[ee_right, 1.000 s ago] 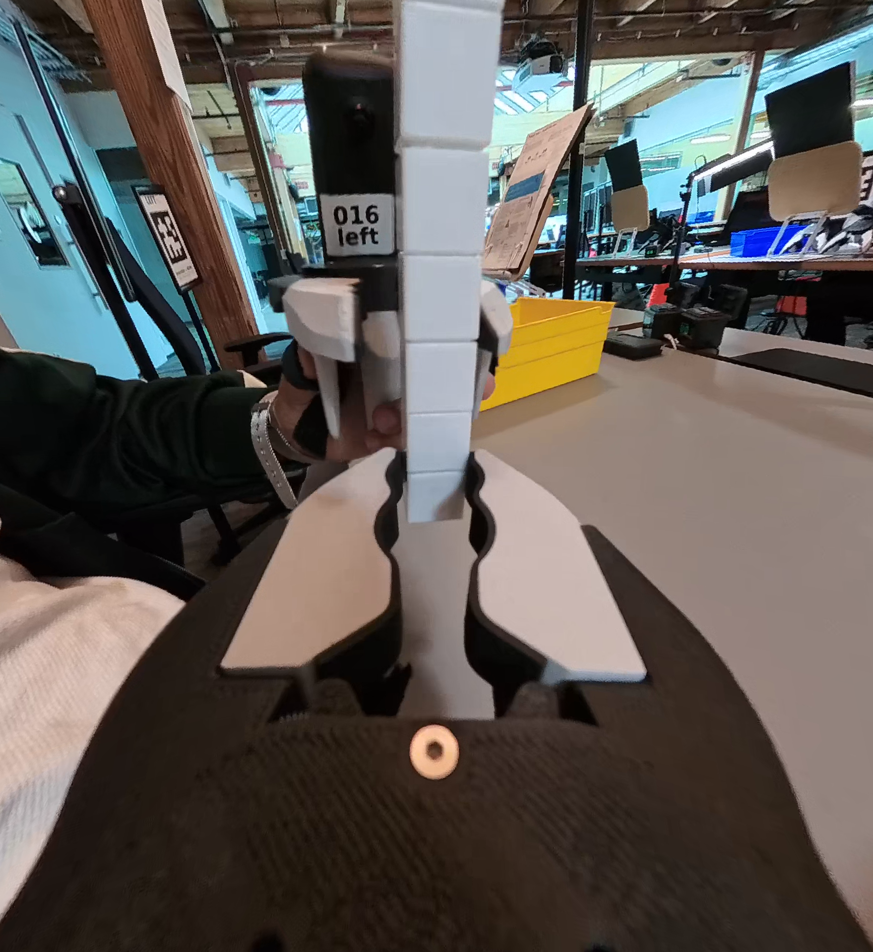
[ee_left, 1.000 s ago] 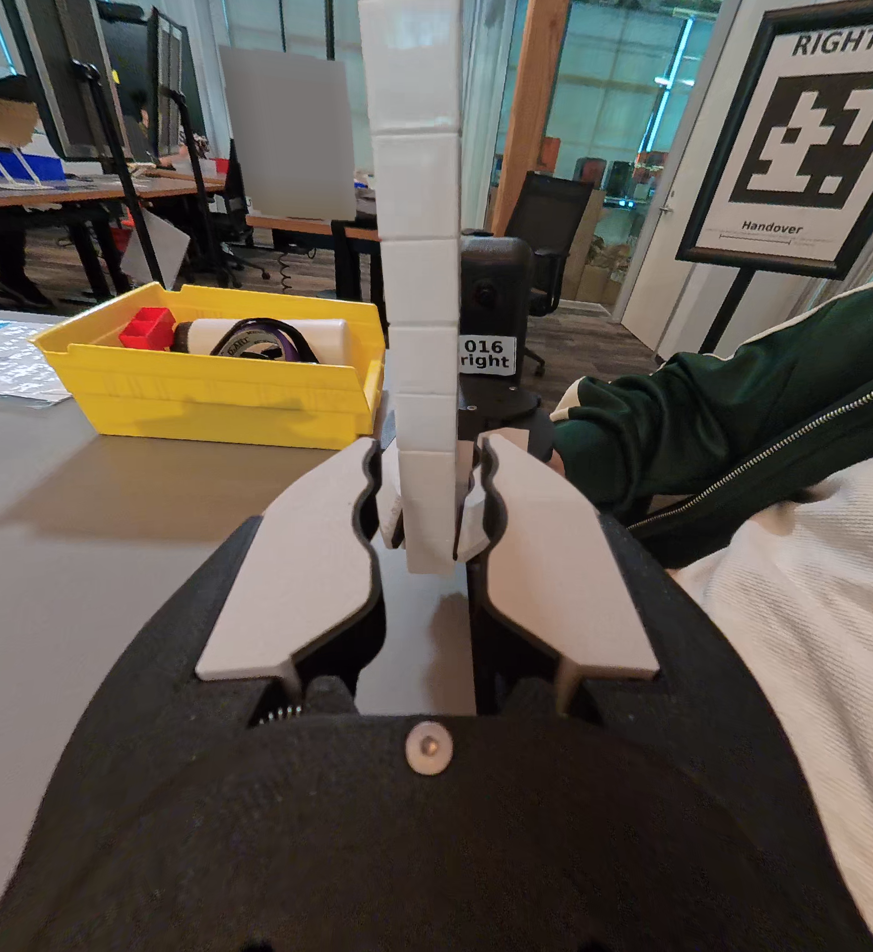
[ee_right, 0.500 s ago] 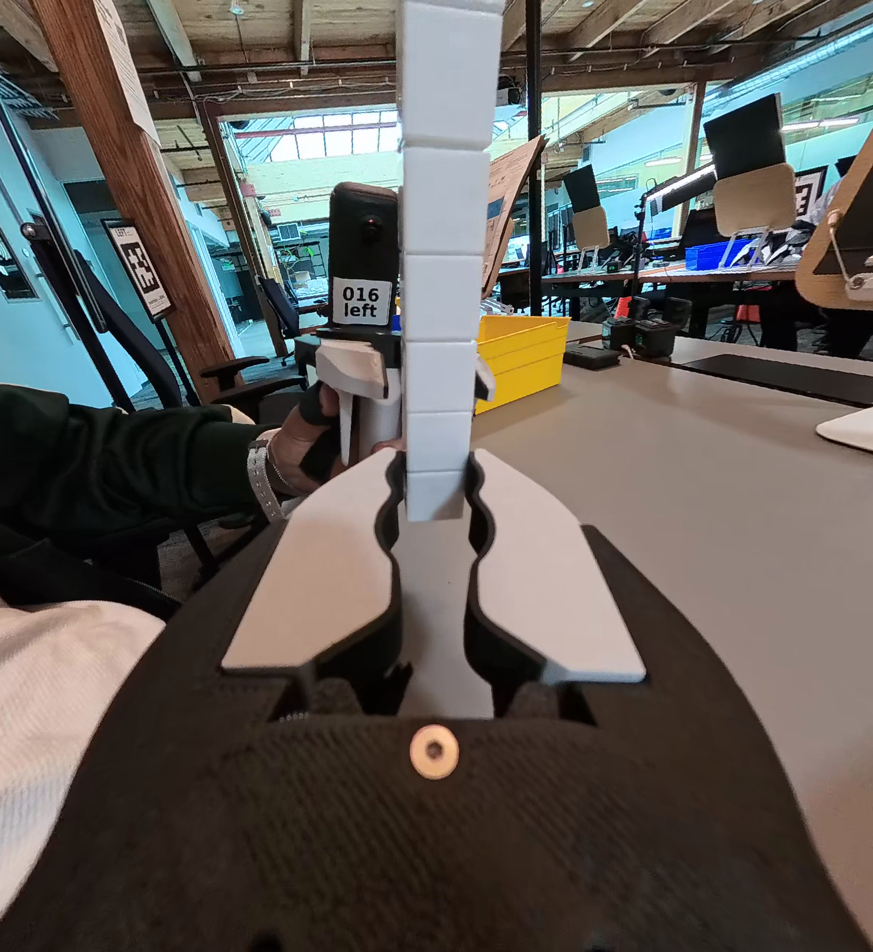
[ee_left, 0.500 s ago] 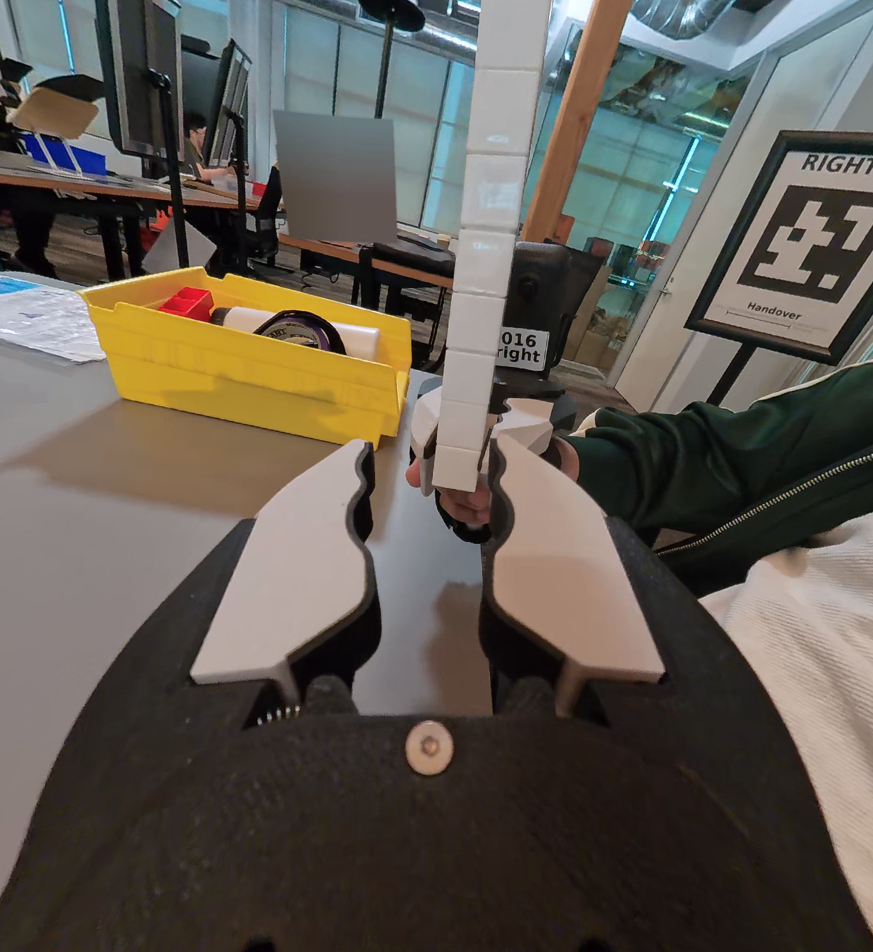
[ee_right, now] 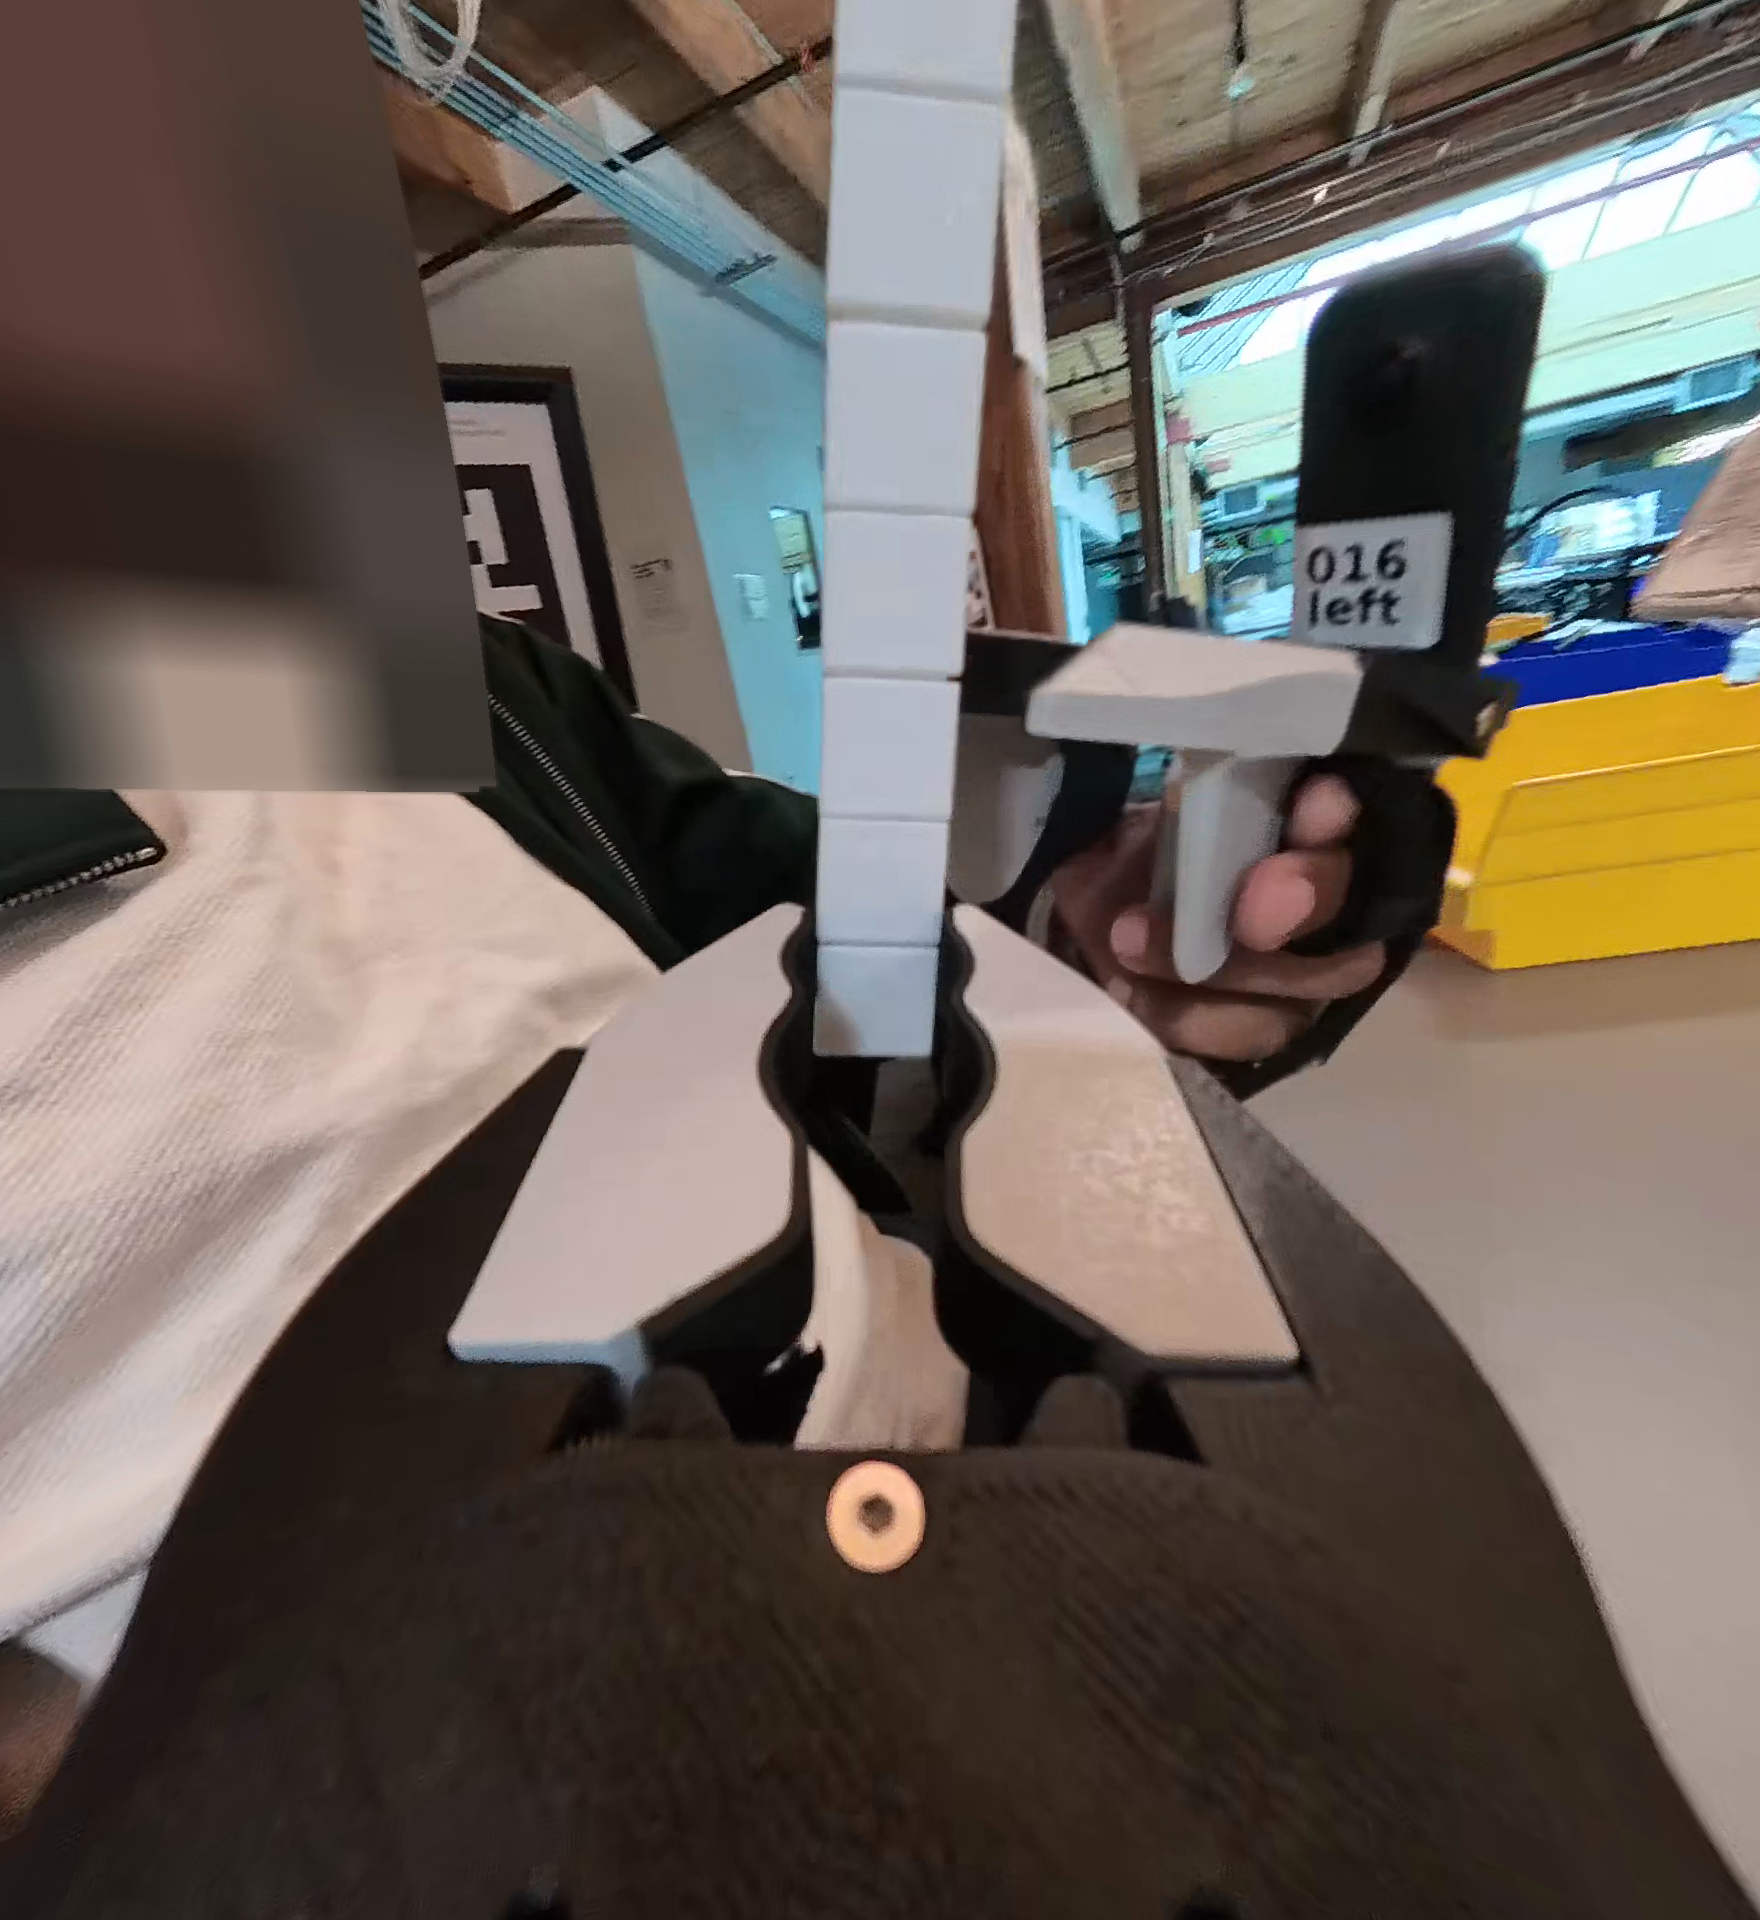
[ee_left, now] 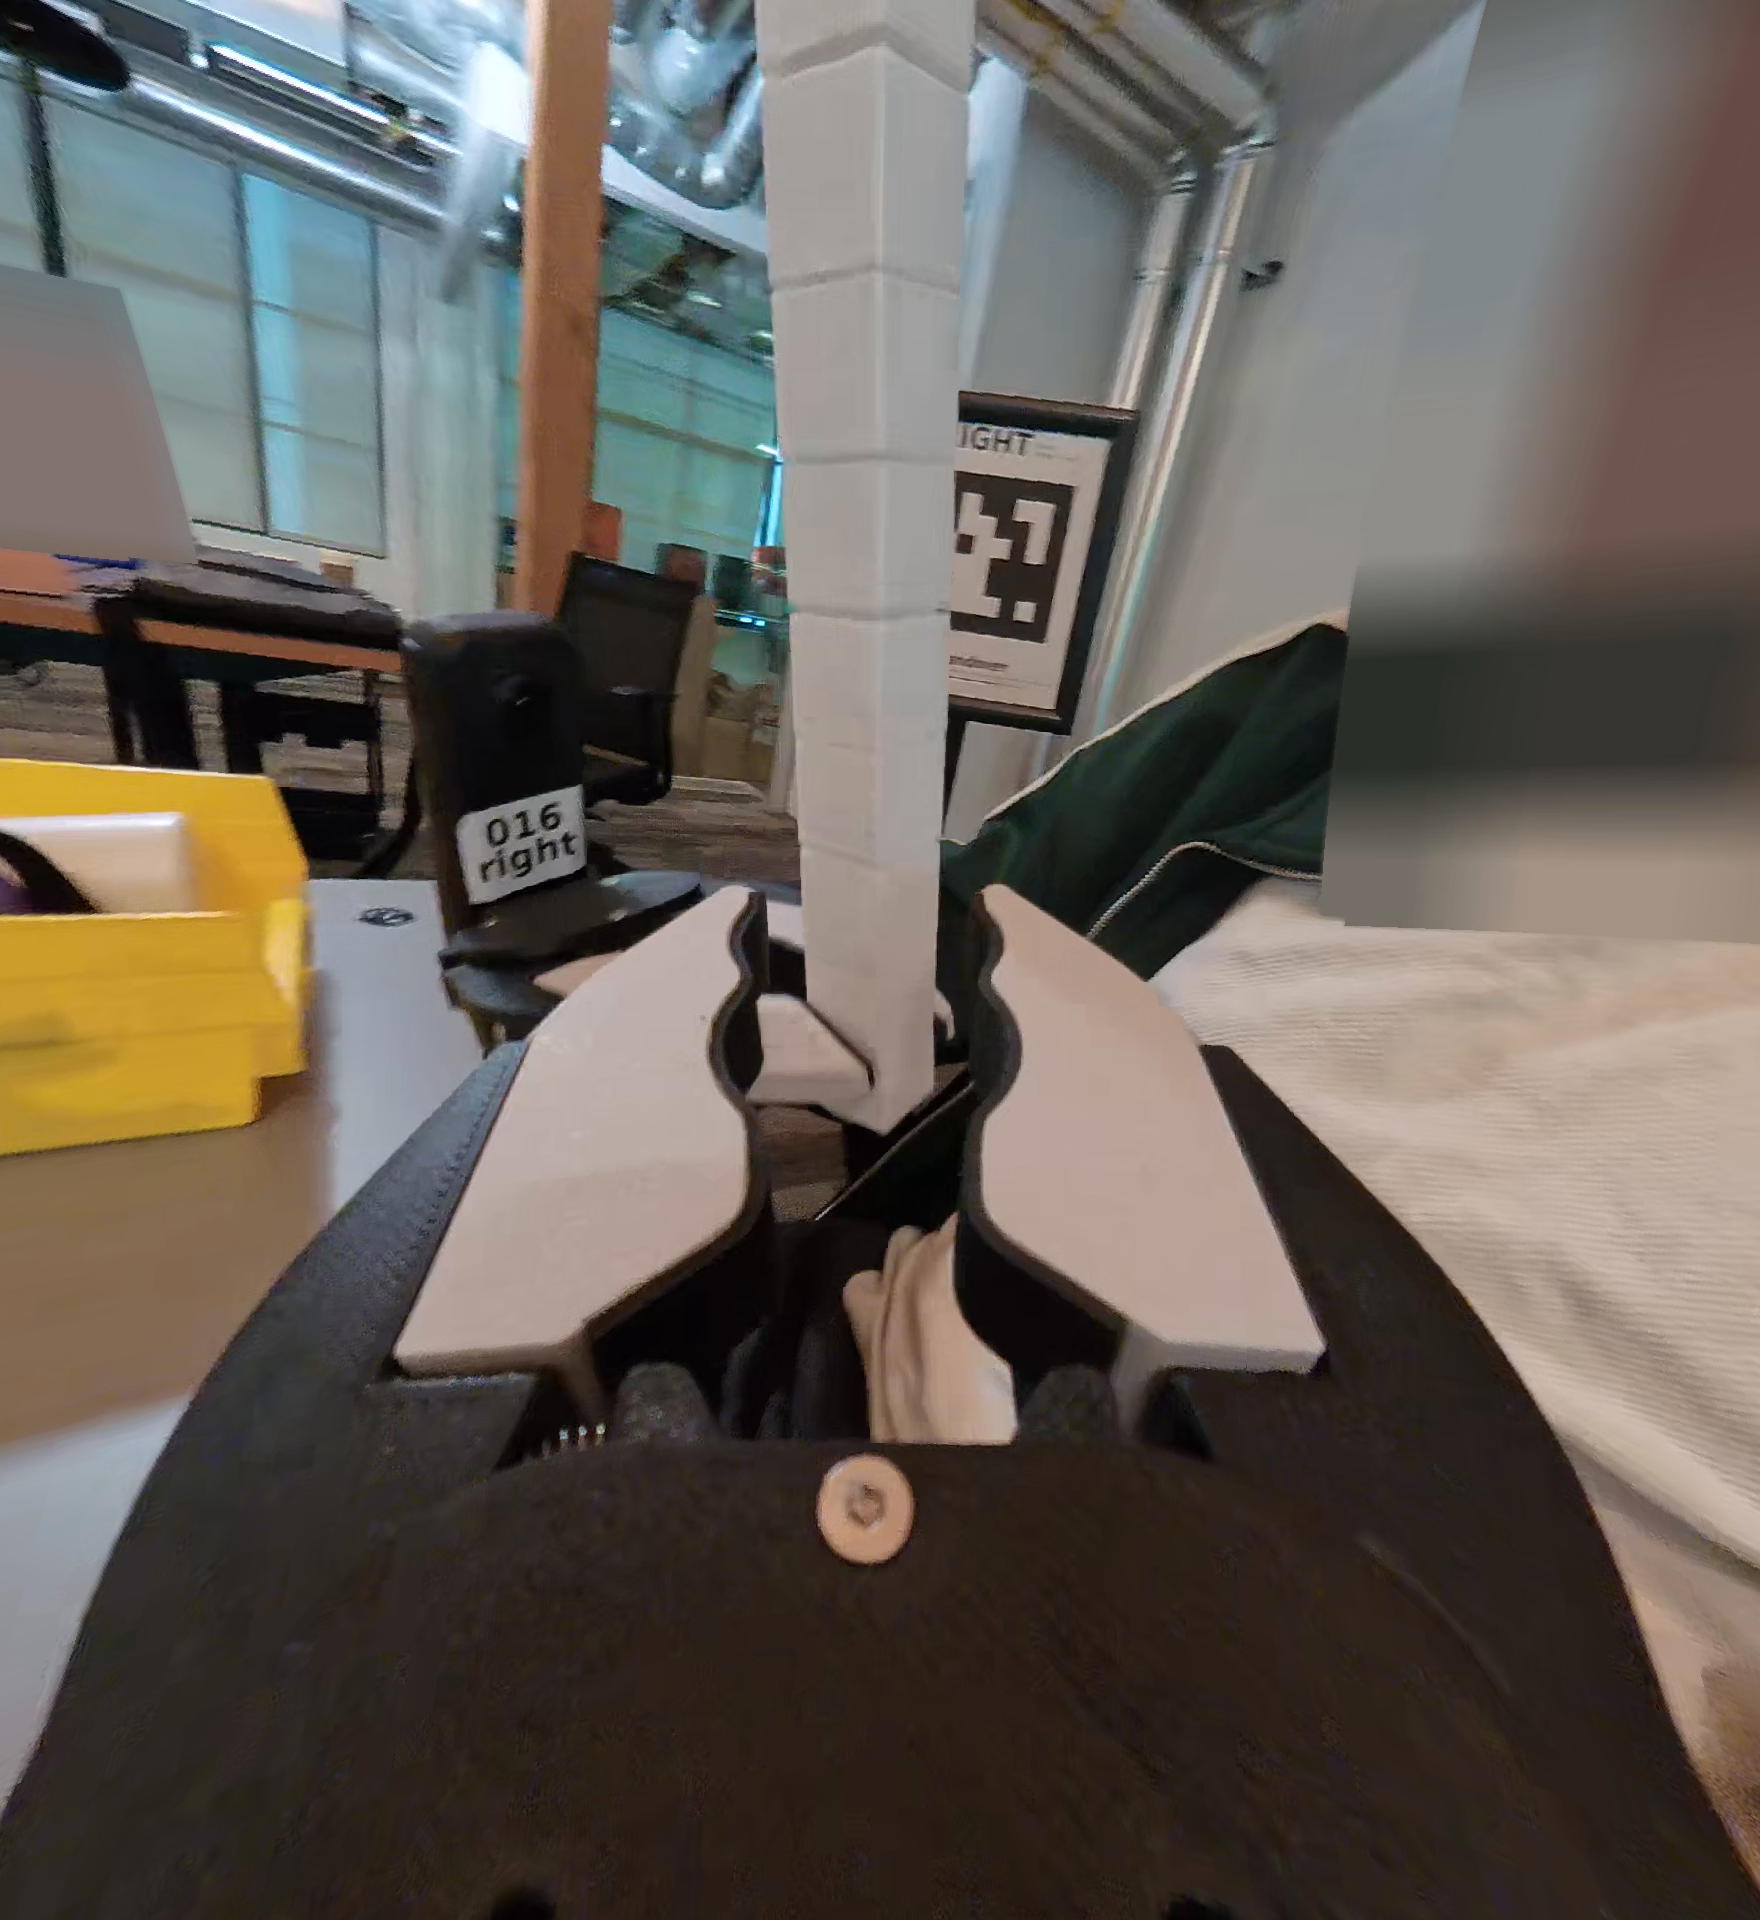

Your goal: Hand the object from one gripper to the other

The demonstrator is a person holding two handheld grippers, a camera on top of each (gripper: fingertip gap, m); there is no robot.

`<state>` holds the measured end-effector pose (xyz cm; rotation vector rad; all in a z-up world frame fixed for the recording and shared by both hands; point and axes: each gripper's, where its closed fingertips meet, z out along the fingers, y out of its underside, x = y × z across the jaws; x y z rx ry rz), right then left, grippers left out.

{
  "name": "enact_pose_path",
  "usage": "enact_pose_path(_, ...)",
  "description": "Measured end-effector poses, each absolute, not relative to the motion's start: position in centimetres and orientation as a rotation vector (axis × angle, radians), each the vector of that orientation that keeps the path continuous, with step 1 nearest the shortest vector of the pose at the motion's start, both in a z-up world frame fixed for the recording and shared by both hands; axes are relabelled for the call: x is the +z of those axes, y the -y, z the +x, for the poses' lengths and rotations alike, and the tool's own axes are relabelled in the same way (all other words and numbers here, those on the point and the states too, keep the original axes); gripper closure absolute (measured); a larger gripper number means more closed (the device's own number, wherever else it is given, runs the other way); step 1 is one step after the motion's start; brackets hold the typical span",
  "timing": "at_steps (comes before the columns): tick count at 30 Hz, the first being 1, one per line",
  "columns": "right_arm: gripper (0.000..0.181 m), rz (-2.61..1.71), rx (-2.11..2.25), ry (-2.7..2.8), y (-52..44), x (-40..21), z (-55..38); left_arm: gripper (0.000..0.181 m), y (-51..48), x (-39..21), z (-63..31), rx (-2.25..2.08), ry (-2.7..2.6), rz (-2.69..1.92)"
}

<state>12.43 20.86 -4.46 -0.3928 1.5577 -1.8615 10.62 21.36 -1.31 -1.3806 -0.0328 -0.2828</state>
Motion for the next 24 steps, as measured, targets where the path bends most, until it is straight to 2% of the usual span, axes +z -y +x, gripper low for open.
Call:
enact_pose_path(2, 0.159, -0.413, -1.810, -1.536, -20.8, -4.6, 13.4, 0.146, -22.0, -1.0, 11.6, -0.312, -0.002, -1.383)
enact_pose_path(6, 0.159, -0.436, -1.759, -1.469, -20.8, -4.3, 14.9, 0.157, -22.7, -0.8, 13.6, -0.408, -0.077, -1.382)
enact_pose_path(10, 0.158, -0.412, -1.754, -1.474, -20.5, -4.6, 14.8, 0.157, -22.8, -0.7, 13.9, -0.451, -0.077, -1.377)
enact_pose_path(13, 0.139, -0.317, -1.784, -1.487, -20.2, -4.8, 13.1, 0.158, -22.8, -0.9, 13.0, -0.390, -0.039, -1.398)
enact_pose_path(17, 0.104, -0.063, -1.914, -1.467, -19.9, -4.3, 8.4, 0.159, -21.6, -0.8, 9.8, -0.186, 0.094, -1.392)
enact_pose_path(20, 0.106, 0.194, -2.137, -1.586, -20.3, -4.7, 2.9, 0.158, -20.3, -2.9, 5.9, 0.068, 0.270, -1.485)
enact_pose_path(24, 0.129, 0.316, -2.434, -1.688, -23.0, -3.4, -0.6, 0.158, -19.5, -6.4, 2.7, 0.252, 0.436, -1.565)
